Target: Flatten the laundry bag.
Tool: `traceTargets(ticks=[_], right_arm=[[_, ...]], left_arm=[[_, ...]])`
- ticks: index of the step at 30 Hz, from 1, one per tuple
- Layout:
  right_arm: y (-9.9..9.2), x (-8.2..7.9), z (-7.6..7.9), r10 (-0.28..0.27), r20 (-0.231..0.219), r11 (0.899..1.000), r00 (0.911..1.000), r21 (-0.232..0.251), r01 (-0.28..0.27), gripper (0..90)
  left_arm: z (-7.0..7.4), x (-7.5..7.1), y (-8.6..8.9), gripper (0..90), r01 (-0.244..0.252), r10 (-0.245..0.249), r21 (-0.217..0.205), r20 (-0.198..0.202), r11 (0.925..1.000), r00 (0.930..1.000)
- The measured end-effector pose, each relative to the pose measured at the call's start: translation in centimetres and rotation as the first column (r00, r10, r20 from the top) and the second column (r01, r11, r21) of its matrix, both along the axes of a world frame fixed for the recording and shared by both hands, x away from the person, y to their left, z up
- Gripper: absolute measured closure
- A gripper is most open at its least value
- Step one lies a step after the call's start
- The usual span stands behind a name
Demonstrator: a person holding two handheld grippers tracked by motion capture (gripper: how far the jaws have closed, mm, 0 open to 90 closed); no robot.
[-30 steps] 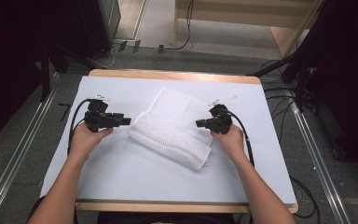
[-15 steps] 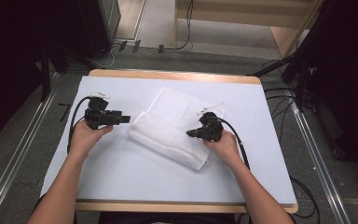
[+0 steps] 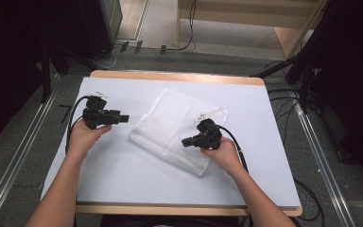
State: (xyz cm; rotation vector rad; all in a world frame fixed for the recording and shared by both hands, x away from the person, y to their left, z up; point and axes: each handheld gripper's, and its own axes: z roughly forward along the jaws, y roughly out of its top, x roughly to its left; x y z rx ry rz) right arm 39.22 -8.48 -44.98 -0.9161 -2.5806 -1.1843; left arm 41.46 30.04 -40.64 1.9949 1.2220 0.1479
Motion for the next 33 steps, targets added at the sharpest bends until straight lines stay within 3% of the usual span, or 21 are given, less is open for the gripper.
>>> traceTargets(ticks=[5,12,15,20,23,27,28,33], right_arm=[[0.7,-0.8,0.3,0.021,0.021,1.0,0.9996,-0.017,-0.021,90.0],[0.6,0.6,0.6,-0.043,0.068,0.998,0.9968,-0.046,0.046,90.0],[0.9,1.3,0.8,-0.059,0.093,0.997,0.9939,-0.053,0.064,82.9],[1.9,2.4,0.8,-0.062,0.101,0.996,0.993,-0.058,0.068,59.8],[2.5,2.7,0.1,-0.049,0.066,0.995,0.9966,-0.088,0.055,61.6],[2.9,2.7,-0.4,-0.013,0.016,0.996,0.9998,-0.089,0.014,87.5],[3.0,2.7,-0.4,-0.007,0.011,0.996,0.9999,-0.09,0.008,90.0],[3.1,2.2,0.7,-0.005,0.023,0.997,0.9997,-0.08,0.007,90.0]], left_arm=[[0.0,0.0,0.0,42.5,0.001,-0.001,0.002,0.001,1.0,1.0],[0.1,0.0,0.1,42.6,-0.001,0.001,0.006,0.004,1.0,1.0],[0.1,-0.2,0.2,42.6,-0.004,0.004,0.003,0.01,1.0,0.9999],[0.2,-0.5,0.6,42.6,-0.014,0.014,0.006,0.01,0.9999,0.9998],[0.2,-0.7,0.9,42.7,-0.021,0.021,0.008,0.013,0.9997,0.9997],[0.2,-0.9,1.1,42.7,-0.025,0.024,0.009,0.016,0.9997,0.9996],[0.2,-0.9,1.1,42.7,-0.025,0.025,0.011,0.016,0.9996,0.9996],[0.1,-0.9,1.1,43.0,-0.021,0.021,0.017,0.013,0.9996,0.9997]])
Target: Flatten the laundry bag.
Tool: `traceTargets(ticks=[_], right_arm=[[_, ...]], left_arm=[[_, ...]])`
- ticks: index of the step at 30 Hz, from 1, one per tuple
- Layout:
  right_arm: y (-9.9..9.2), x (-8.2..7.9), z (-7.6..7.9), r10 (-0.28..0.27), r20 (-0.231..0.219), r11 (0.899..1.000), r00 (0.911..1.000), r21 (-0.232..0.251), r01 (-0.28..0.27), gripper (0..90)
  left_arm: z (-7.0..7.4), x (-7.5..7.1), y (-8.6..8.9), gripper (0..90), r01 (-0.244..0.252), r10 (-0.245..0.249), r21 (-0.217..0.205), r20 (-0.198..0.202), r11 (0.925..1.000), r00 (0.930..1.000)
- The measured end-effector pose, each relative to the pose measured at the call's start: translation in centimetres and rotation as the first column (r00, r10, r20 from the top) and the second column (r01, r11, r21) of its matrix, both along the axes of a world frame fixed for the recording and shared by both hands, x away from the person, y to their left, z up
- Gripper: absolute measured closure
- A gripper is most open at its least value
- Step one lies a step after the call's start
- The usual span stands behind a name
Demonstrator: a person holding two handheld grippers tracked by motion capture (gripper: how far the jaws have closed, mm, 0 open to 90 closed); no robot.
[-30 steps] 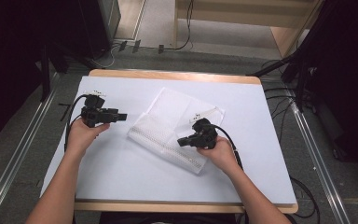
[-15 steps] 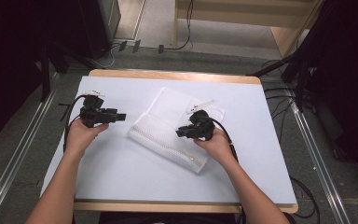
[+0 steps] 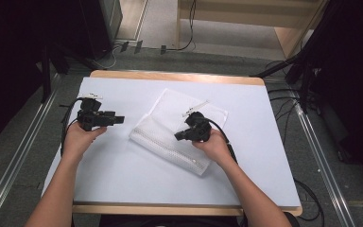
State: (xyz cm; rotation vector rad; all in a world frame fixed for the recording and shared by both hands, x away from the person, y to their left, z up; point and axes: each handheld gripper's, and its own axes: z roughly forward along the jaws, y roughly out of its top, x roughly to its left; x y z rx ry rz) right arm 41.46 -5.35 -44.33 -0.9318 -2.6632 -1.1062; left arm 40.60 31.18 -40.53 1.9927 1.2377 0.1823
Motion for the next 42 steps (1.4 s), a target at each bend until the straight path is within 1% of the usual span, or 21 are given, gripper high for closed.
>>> traceTargets(ticks=[6,9,12,16,18,23,25,26,31,32,33,34,36,38,42], right_arm=[[0.3,-1.4,1.6,0.028,0.024,0.999,0.9993,0.034,-0.028,90.0],[0.6,-2.1,2.2,0.044,0.025,0.998,0.9987,0.051,-0.045,90.0],[0.9,-2.9,2.9,0.05,0.035,0.996,0.9981,0.067,-0.053,90.0],[1.3,-4.2,3.9,0.056,0.039,0.994,0.9976,0.09,-0.06,90.0],[1.6,-4.9,4.3,0.073,0.042,0.992,0.9965,0.102,-0.077,90.0],[2.4,-6.4,5.1,0.105,0.034,0.988,0.9939,0.108,-0.108,89.8],[2.6,-6.9,5.3,0.112,0.044,0.987,0.9928,0.112,-0.116,86.5],[2.6,-7.0,5.4,0.113,0.048,0.986,0.9924,0.114,-0.118,84.9],[2.3,-7.5,5.7,0.105,0.054,0.986,0.9929,0.124,-0.112,83.3],[2.1,-7.5,5.8,0.103,0.066,0.986,0.9924,0.121,-0.111,83.1],[2.0,-7.5,5.8,0.098,0.066,0.987,0.993,0.119,-0.106,82.2],[1.8,-7.5,5.8,0.093,0.074,0.987,0.9929,0.125,-0.101,81.4],[1.4,-7.4,5.6,0.074,0.09,0.989,0.9932,0.119,-0.084,78.1],[1.0,-7.1,5.2,0.069,0.111,0.989,0.9915,0.12,-0.082,74.3],[0.2,-6.8,4.6,0.062,0.135,0.99,0.9889,0.119,-0.078,74.3]], left_arm=[[0.1,0.0,-0.1,43.1,0.0,0.0,-0.005,0.007,1.0,1.0],[0.1,0.1,0.0,43.1,0.001,-0.001,-0.013,0.007,0.9999,1.0],[0.1,0.2,-0.1,43.1,-0.002,0.002,-0.019,0.01,0.9998,1.0],[0.2,0.4,-0.2,43.1,0.002,-0.002,-0.019,0.013,0.9998,0.9999],[0.3,0.5,-0.3,43.1,0.006,-0.006,-0.018,0.013,0.9998,0.9999],[0.3,1.0,-0.6,43.1,0.014,-0.014,-0.017,0.014,0.9997,0.9998],[0.3,1.1,-0.8,43.1,0.022,-0.022,-0.015,0.013,0.9996,0.9997],[0.3,1.2,-0.9,43.1,0.025,-0.025,-0.018,0.013,0.9995,0.9996],[0.3,1.3,-1.2,43.1,0.031,-0.031,-0.015,0.014,0.9994,0.9994],[0.3,1.4,-1.2,43.0,0.031,-0.031,-0.013,0.012,0.9994,0.9994],[0.2,1.4,-1.2,43.0,0.031,-0.031,-0.015,0.011,0.9994,0.9995],[0.2,1.4,-1.3,43.1,0.033,-0.033,-0.016,0.009,0.9993,0.9994],[0.1,1.5,-1.5,43.0,0.043,-0.043,-0.006,0.006,0.999,0.999],[0.0,1.5,-1.7,43.1,0.047,-0.047,-0.004,0.002,0.9989,0.9989],[-0.2,1.7,-2.3,43.1,0.064,-0.064,-0.004,-0.003,0.998,0.998]])
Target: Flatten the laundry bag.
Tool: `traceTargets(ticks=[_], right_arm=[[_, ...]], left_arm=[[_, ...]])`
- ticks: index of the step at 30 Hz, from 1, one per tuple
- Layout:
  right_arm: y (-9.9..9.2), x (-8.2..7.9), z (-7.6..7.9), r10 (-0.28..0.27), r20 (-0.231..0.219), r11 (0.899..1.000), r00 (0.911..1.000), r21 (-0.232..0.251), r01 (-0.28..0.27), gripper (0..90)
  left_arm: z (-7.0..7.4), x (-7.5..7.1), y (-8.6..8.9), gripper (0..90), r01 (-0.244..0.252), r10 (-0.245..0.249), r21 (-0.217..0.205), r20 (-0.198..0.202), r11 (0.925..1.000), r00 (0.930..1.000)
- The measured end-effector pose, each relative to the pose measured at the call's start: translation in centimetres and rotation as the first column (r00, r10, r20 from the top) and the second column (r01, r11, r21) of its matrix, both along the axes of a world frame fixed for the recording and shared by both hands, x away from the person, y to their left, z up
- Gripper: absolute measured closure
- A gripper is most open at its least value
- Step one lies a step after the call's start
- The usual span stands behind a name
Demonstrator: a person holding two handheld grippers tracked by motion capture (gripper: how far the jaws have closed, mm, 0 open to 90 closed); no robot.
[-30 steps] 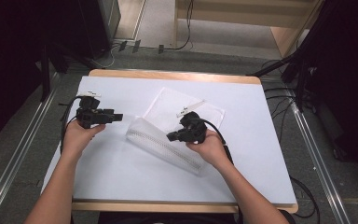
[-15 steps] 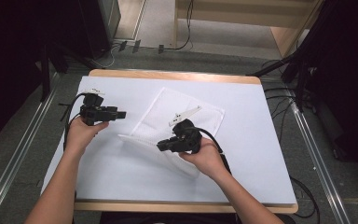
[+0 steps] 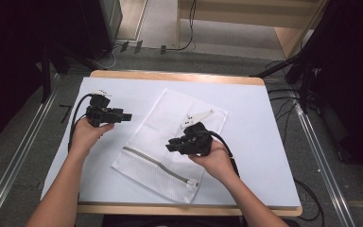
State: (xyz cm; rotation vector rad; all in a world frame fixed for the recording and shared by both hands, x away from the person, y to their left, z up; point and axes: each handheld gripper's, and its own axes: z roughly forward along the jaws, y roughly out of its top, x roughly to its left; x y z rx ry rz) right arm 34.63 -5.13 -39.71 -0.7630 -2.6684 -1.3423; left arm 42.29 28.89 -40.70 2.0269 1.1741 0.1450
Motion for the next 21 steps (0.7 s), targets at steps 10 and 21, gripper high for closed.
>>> traceTargets(ticks=[10,21], right_arm=[[-3.6,0.8,-1.7,-0.131,0.04,0.991,0.9905,-0.016,0.132,68.7],[-8.7,0.8,-3.9,-0.286,0.056,0.956,0.9566,-0.051,0.289,63.4]], left_arm=[[-1.3,1.1,-2.0,43.2,0.062,-0.062,-0.013,-0.045,0.998,0.997],[-2.7,2.5,-3.7,44.5,0.082,-0.082,0.013,-0.04,0.9965,0.9958]])
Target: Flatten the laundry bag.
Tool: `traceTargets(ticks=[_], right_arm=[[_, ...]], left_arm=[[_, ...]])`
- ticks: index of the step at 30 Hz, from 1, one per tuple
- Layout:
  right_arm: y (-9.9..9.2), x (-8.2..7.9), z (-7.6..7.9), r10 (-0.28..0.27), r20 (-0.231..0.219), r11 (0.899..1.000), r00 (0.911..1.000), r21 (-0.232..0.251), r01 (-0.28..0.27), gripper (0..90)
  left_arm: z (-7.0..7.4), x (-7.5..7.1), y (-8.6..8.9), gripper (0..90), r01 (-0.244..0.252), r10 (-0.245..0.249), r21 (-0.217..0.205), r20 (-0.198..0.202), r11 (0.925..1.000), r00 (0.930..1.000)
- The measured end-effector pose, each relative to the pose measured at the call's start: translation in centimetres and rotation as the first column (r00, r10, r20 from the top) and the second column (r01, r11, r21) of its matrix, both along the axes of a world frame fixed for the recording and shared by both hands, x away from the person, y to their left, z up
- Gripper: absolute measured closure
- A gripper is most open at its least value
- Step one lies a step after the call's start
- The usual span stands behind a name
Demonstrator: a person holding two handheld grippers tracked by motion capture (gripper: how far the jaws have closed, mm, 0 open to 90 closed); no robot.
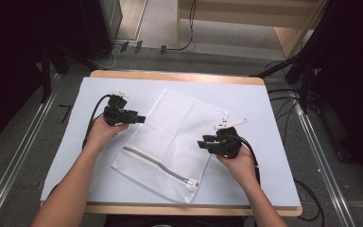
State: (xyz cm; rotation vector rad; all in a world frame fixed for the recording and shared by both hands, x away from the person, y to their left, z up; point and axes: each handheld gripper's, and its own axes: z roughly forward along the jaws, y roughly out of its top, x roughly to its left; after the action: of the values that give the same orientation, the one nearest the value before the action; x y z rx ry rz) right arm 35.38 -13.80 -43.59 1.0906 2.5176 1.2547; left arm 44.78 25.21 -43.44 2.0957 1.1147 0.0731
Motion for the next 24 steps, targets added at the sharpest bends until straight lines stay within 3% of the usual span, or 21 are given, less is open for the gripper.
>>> traceTargets(ticks=[4,15,24], right_arm=[[-1.1,0.4,-0.5,-0.061,-0.006,0.998,0.9981,-0.004,0.061,60.4],[-2.4,2.0,-2.4,-0.133,-0.045,0.991,0.9901,-0.026,0.132,59.5],[-3.1,2.6,-3.1,-0.195,-0.058,0.98,0.979,-0.059,0.192,57.0]], left_arm=[[-0.4,0.3,-0.3,44.8,-0.006,0.006,0.009,0.012,0.9999,0.9999],[-1.1,0.7,-0.9,45.1,-0.009,0.008,0.029,0.03,0.9995,0.9995],[-1.9,0.7,-2.3,44.1,0.031,-0.034,0.1,0.029,0.9945,0.999]])
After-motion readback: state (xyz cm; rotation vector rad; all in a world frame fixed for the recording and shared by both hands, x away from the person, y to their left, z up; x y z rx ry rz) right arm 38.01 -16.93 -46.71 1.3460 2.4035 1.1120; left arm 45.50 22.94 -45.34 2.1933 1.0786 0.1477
